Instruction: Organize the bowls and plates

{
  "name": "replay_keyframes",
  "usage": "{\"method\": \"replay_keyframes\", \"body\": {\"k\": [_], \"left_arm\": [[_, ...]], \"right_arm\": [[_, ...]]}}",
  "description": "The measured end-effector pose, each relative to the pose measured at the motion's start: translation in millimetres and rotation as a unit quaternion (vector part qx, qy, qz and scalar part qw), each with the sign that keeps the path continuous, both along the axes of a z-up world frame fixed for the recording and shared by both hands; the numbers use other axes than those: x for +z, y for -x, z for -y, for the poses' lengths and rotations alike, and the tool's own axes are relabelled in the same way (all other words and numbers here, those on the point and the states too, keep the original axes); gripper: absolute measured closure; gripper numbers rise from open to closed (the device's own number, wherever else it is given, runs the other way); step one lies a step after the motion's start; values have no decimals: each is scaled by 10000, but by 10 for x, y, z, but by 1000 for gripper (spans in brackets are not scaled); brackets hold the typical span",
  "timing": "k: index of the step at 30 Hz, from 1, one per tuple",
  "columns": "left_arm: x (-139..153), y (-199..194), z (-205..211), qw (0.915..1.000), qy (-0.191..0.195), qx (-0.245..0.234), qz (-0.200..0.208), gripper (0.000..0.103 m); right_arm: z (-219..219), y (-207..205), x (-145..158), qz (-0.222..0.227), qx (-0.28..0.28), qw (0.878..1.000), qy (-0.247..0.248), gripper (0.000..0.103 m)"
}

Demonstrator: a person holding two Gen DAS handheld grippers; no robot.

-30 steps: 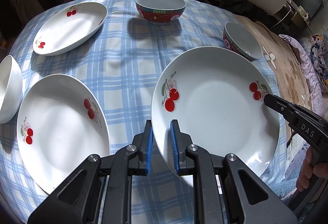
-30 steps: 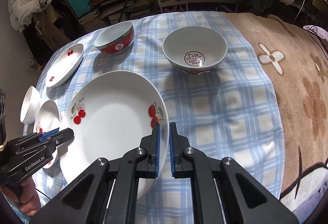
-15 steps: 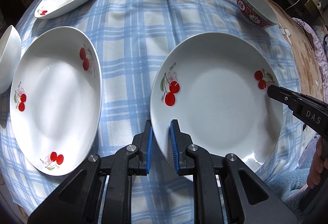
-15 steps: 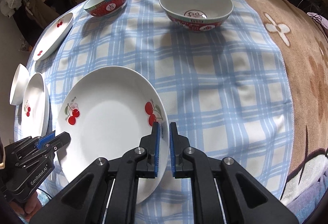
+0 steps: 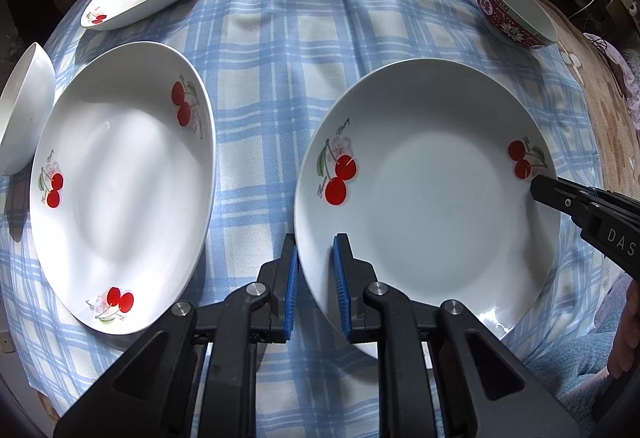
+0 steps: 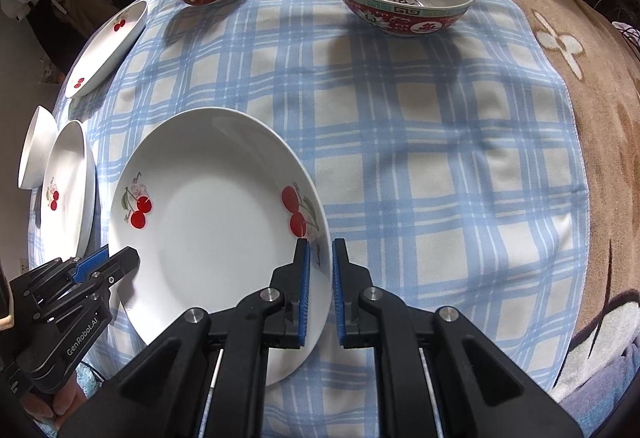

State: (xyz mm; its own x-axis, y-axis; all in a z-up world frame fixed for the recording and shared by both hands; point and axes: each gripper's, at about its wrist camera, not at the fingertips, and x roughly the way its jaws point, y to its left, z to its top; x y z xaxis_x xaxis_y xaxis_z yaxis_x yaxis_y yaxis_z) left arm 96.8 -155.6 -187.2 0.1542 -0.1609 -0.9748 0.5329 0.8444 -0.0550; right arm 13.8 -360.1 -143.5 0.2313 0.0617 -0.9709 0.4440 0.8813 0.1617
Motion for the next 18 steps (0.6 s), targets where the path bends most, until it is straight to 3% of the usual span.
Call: {"method": "replay_keyframes", "body": {"k": [12, 18], "left_arm": [[241, -20, -171, 9998, -100, 91, 117, 83], [573, -120, -471, 9981, -155, 400, 445, 77]], "right_arm": [[-124, -81, 198, 129, 218, 9985, 482, 88], [-215, -151, 446, 703, 424, 9956, 455, 77]]}}
